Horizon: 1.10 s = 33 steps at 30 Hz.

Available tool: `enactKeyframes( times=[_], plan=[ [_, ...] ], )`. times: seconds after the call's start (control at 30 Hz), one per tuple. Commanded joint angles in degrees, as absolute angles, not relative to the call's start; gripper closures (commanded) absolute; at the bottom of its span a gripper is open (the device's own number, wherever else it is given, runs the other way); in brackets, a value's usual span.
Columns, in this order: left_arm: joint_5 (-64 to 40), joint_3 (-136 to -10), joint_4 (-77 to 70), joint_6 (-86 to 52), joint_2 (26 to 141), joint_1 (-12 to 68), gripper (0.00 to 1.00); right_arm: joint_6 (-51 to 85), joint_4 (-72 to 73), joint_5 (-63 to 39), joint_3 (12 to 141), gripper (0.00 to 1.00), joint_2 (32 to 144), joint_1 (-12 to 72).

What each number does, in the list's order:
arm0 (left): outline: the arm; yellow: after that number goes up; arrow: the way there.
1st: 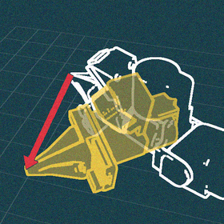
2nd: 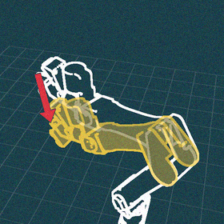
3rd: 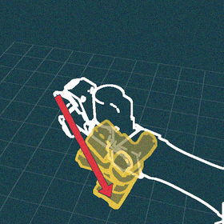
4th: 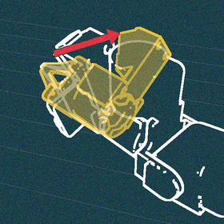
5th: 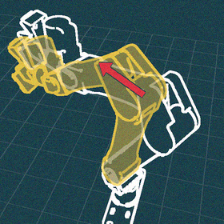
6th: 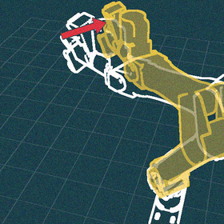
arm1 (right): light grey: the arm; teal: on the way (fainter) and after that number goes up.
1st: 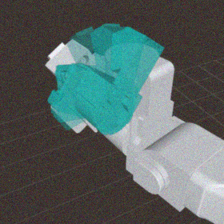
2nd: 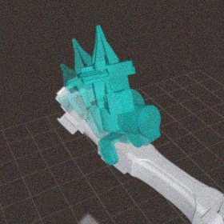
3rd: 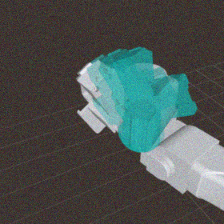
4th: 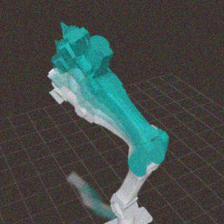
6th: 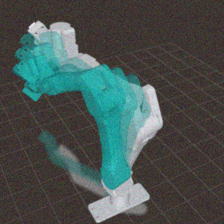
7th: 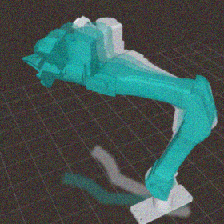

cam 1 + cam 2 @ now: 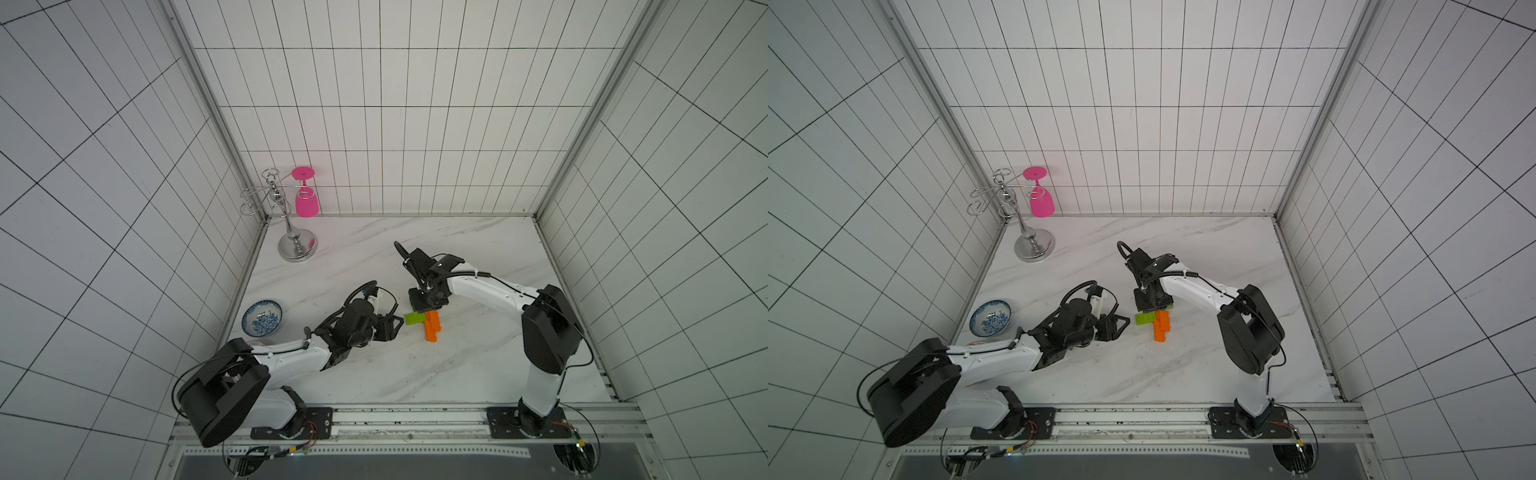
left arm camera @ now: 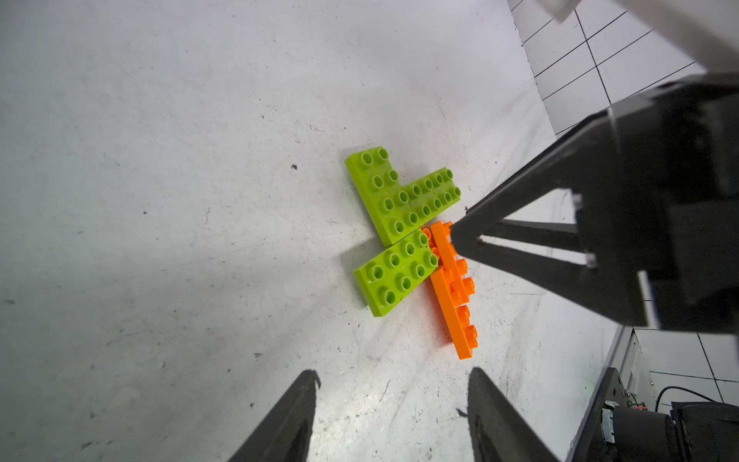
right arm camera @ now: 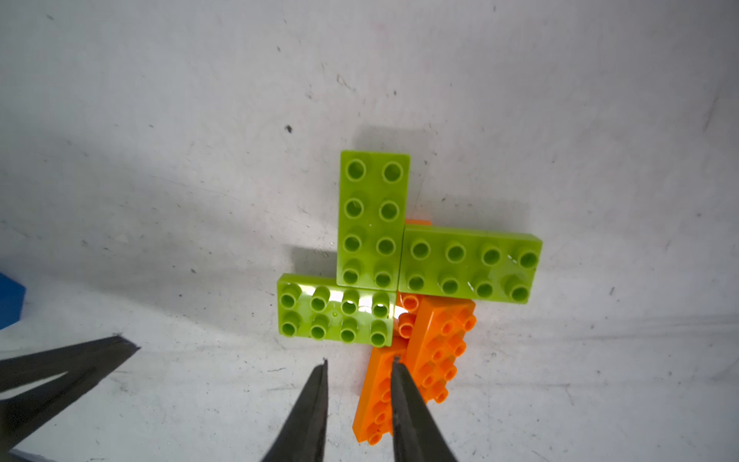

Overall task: Assemble a small pinwheel with lego
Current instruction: Assemble the lego brick with the lego brick, then adjust the lego brick at the center of the board.

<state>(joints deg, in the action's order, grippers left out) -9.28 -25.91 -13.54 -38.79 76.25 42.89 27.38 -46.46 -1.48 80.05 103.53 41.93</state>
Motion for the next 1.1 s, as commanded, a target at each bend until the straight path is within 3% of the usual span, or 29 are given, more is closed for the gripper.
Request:
enactKeyframes(
  times=[0.0, 0.17, 0.33, 0.63, 0.93, 1.07],
  plan=[
    [-8.9, -29.4, -11.6, -35.2, 77.5, 45.2, 0.45, 28.9, -42.9, -3.7, 71.9, 0.75, 97.7, 38.9],
    [-8.1, -35.0, -9.6, -32.2, 82.5, 48.1, 0.52, 29.4, -35.2, -8.9, 59.5, 0.79, 90.0, 34.3],
    [-8.8, -38.4, -9.8, -31.5, 87.7, 48.7, 0.57, 28.9, -28.6, -14.9, 52.0, 0.73, 86.6, 30.7],
    [-7.7, -44.4, -6.5, -30.2, 94.0, 48.7, 0.66, 27.2, -25.0, -18.3, 51.7, 0.78, 90.7, 27.1],
    [-6.5, -52.3, -1.4, -28.4, 100.4, 47.7, 0.93, 26.6, -25.4, -18.2, 54.3, 0.87, 92.7, 26.8],
    [-7.1, -54.3, -0.6, -27.9, 102.1, 46.7, 0.97, 27.3, -26.1, -16.3, 53.7, 0.85, 92.8, 26.0]
  ],
)
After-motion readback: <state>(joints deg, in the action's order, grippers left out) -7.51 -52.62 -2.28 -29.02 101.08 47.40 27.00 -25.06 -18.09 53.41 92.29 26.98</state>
